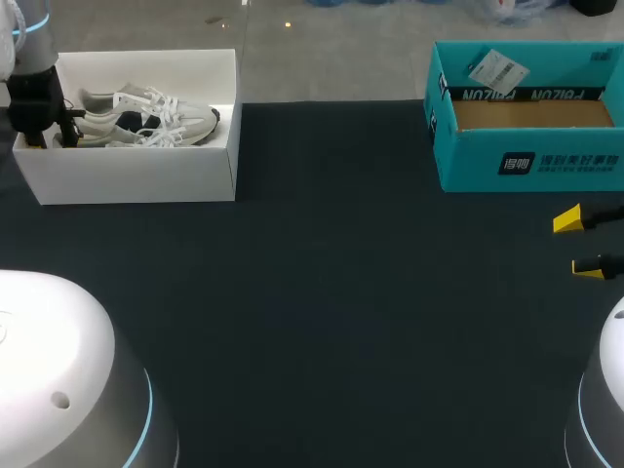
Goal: Take the shoe out of the shoebox, open the shoe tongue, remove and reinsert the insole, then place the shoe into the shoebox
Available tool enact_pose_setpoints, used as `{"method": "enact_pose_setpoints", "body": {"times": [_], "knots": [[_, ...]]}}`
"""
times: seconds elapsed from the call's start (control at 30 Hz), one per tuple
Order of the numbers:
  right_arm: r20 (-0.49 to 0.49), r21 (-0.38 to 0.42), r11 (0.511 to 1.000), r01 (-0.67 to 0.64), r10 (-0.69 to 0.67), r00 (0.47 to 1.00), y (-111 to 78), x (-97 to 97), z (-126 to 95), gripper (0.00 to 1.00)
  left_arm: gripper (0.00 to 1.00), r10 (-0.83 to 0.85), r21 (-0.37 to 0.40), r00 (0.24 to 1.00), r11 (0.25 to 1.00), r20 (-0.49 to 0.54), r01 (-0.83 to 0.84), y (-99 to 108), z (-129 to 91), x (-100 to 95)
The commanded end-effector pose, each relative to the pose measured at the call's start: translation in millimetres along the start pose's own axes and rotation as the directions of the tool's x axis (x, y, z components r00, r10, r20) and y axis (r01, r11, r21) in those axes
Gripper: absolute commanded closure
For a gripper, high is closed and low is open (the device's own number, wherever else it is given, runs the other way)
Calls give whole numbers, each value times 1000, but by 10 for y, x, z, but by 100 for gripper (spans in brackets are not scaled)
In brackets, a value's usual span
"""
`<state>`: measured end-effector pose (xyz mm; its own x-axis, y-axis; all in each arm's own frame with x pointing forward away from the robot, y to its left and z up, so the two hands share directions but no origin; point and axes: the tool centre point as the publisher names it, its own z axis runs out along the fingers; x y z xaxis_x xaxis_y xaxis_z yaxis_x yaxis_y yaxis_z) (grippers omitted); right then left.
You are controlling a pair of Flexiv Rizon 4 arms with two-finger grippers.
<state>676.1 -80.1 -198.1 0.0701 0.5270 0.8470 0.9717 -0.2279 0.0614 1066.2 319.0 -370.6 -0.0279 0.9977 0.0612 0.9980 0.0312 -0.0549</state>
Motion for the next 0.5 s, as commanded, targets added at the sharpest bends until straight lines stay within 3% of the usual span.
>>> {"method": "enact_pose_setpoints", "body": {"times": [0.03, 0.3, 0.5], "knots": [[3, -2, 1000, -1, 1, 1000, -16, 2, -3, 0, 46, -3, 12, 1000, 1000, 4, 3, 83, 105, 17], [3, -2, 1000, -1, 1, 1000, -16, 2, -3, 0, 45, -6, 31, 1000, 999, 4, 6, 156, 262, 21], [3, -2, 1000, -1, 1, 1000, -16, 2, -3, 0, 67, 0, 45, 1000, 999, -3, 0, 162, 310, 17]]}}
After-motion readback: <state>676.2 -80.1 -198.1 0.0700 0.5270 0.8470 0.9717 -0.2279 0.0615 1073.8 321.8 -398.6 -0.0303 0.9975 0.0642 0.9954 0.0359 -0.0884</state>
